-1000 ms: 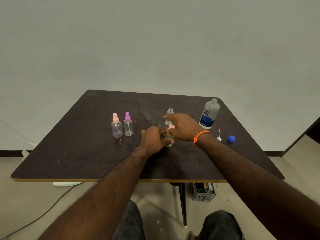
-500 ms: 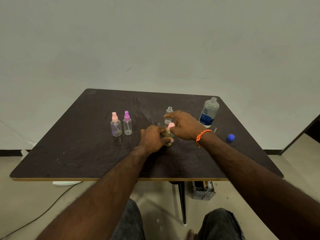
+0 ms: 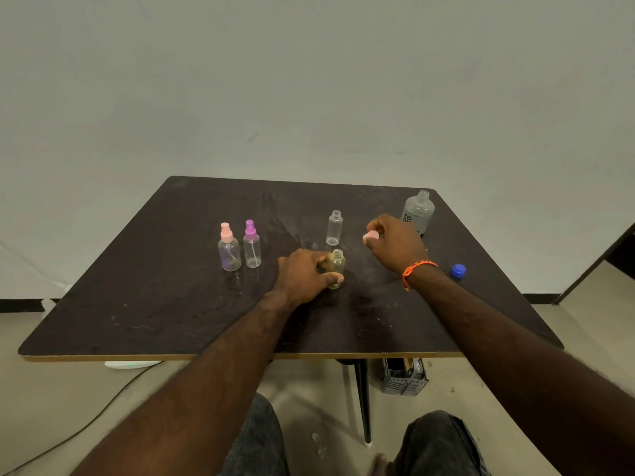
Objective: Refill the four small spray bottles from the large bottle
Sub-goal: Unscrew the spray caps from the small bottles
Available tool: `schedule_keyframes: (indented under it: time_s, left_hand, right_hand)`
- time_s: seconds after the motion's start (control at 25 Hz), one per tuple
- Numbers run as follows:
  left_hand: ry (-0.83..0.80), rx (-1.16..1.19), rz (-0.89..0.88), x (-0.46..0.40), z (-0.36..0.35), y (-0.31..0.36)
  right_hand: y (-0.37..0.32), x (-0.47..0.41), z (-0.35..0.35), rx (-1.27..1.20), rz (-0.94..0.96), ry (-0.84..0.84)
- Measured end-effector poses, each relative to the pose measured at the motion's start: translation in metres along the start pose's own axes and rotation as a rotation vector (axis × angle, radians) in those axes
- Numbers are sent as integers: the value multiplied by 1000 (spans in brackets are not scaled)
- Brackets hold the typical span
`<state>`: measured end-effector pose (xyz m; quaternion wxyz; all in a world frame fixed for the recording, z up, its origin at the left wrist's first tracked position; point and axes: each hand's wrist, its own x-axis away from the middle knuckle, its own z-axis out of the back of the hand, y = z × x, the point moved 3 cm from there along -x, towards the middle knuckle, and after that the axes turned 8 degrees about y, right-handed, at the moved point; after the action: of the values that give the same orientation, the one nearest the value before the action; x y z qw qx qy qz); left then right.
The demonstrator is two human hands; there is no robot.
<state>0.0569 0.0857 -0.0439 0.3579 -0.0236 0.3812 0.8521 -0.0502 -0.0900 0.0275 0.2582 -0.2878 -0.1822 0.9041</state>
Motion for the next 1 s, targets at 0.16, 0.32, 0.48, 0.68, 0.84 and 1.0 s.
schedule_keyframes:
  time_s: [0.16, 0.32, 0.48, 0.68, 0.84, 1.0]
  left_hand:
    - [12, -5, -2, 0, -2, -2]
    - [8, 15, -2, 1, -1, -2]
    - [0, 28, -4, 0, -2, -3]
    - [10, 28, -11, 3, -3, -1]
    - [18, 5, -22, 4, -1, 1]
    - [39, -100, 9, 3, 1, 3]
  right_hand:
    - [50, 8, -12, 351, -93, -99]
    - [81, 14, -12, 536, -134, -119]
    - [86, 12, -7, 542, -152, -91]
    - [80, 18, -1, 497, -174, -104]
    - [43, 38, -9, 366, 102, 22]
    - [3, 47, -46, 118, 94, -157]
